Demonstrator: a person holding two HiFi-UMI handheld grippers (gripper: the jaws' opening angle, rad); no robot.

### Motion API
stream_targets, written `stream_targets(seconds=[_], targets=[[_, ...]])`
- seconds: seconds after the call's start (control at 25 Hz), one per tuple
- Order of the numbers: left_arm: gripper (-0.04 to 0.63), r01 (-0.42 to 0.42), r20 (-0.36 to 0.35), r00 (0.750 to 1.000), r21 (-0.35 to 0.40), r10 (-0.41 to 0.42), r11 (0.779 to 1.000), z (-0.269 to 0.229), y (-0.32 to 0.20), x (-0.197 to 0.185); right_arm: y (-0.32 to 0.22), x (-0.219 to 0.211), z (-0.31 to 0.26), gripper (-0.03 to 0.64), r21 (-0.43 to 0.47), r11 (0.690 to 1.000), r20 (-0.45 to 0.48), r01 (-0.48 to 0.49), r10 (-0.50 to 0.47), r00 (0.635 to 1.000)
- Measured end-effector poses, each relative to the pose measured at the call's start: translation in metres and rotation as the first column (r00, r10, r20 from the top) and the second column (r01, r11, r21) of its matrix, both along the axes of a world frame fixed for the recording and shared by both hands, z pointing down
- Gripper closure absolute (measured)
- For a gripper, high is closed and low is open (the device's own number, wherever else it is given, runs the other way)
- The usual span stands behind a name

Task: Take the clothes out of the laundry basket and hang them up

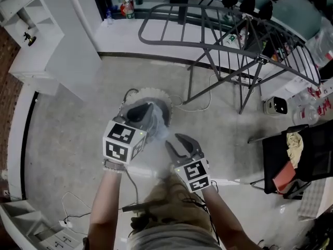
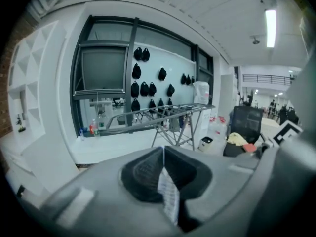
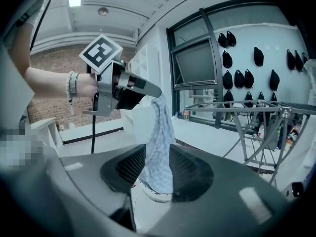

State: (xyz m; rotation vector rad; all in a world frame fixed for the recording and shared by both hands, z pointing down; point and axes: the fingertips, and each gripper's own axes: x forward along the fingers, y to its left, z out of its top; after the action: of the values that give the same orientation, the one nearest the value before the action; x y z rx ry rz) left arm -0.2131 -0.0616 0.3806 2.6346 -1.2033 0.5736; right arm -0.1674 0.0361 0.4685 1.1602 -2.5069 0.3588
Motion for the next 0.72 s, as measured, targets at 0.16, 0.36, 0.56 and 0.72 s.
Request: stream_targets(seconds=[0.16, 0.36, 0.56, 0.72], targets=[[0.595, -0.053, 0.017, 0.998, 0.056, 0.052, 0.997, -0.031, 0.007, 0.013, 0.000, -0.008, 0.002, 0.480, 0.001, 1.000, -0.011, -0.022, 0.022, 1.000], [0.595, -0.104, 0.010, 0.995, 0.108, 0.103, 0.989, -0.060, 0.015, 0.030, 0.004, -0.004, 0.033, 0.457, -0.064, 0.996, -0.047, -0.059, 0.056, 0.997], [0.595, -0.139, 0.013, 0.990, 0.144, 0.139, 0.980, -0.077, 0.021, 0.042, 0.010, -0.011, 0.052, 0.411, -0.108, 0.993, -0.054, -0.056, 0.050, 0.997], [0.595, -0.145, 0.013, 0.989, 0.169, 0.145, 0.975, -0.089, 0.025, 0.044, 0.009, -0.024, 0.063, 0.408, -0.116, 0.992, -0.069, -0.052, 0.044, 0.997]])
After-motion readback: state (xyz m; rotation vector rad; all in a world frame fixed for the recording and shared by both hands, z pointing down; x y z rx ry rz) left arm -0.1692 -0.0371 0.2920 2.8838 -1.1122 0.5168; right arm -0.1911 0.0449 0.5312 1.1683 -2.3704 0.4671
